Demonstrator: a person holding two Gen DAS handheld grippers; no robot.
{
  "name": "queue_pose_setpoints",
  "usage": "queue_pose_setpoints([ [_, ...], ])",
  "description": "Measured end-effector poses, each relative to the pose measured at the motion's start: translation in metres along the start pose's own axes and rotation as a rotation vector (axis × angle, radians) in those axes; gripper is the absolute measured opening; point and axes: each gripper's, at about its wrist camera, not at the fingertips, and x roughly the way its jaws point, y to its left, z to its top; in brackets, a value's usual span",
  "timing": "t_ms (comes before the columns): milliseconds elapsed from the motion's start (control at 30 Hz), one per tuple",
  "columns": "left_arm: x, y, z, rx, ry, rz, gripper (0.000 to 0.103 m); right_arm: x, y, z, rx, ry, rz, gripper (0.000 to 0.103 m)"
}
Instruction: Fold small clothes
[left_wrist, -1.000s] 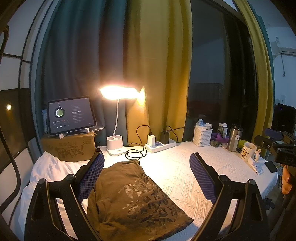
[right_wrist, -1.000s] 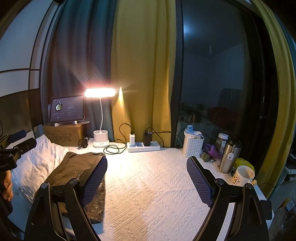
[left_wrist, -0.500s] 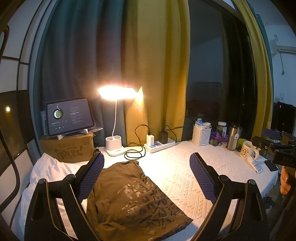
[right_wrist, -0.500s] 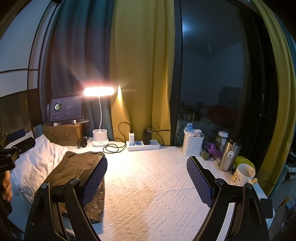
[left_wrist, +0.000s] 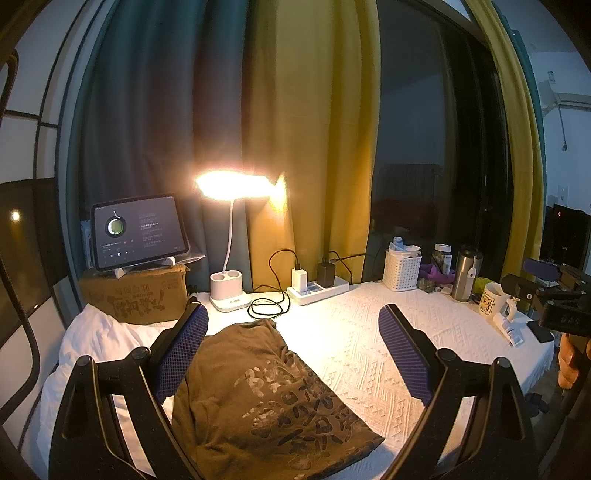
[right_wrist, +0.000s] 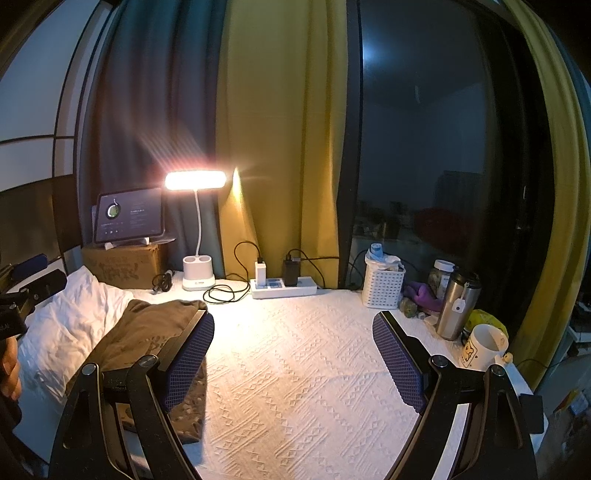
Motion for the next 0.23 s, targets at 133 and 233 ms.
queue_pose_setpoints([
  [133, 0.0003, -0.0012, 0.0018, 0.003, -0.002, -0.002, 0.093, 0.0001, -0.0003, -0.0004, 0.001, 0.001, 0.001, 0.089],
  [233, 0.0007, -0.0001, 0.0017, 0.004, -0.003, -0.006, 0.093, 0.0002, -0.0003, -0.0009, -0.001, 0.003, 0.002, 0.089],
])
